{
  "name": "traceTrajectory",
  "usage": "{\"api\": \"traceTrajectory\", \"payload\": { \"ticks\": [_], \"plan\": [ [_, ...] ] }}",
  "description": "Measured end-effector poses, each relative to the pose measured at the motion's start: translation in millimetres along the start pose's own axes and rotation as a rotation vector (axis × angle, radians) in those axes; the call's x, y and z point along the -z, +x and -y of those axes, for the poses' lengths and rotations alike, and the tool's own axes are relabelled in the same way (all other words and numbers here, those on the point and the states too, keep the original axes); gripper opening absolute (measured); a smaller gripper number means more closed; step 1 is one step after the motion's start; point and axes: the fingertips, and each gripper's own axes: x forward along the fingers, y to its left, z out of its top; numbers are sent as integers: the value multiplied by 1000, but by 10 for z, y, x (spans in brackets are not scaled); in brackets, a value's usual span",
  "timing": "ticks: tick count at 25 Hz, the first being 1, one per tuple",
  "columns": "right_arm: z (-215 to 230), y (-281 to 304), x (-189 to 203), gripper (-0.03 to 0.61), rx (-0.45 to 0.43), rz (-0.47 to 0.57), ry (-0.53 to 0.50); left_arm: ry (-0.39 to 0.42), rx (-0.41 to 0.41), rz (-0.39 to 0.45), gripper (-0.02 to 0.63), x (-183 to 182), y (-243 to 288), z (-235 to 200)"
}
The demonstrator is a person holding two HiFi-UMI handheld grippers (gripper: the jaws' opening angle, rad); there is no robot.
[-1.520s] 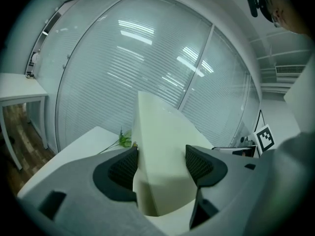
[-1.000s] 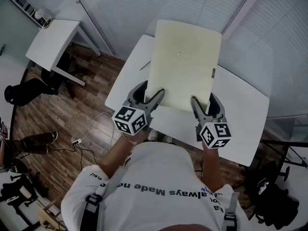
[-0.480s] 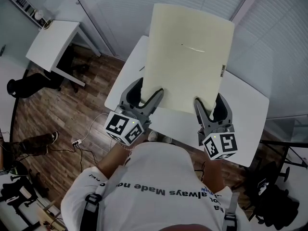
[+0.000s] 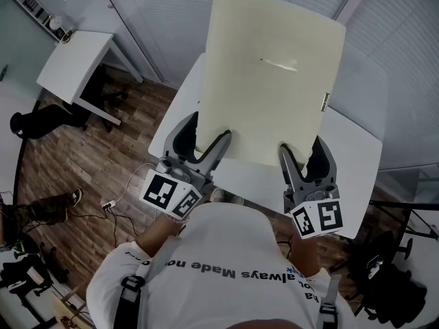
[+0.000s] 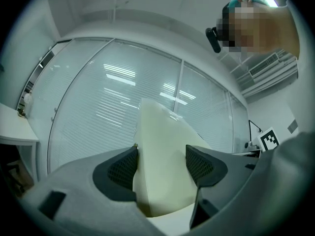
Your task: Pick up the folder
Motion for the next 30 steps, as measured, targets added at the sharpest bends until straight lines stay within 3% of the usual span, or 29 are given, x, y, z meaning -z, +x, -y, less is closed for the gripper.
{"api": "traceTrajectory", "payload": {
  "ticks": [30],
  "plan": [
    [-13,9,-220,313,-4,32,-29,8,6,33,308,-186,39,26]
  ]
}}
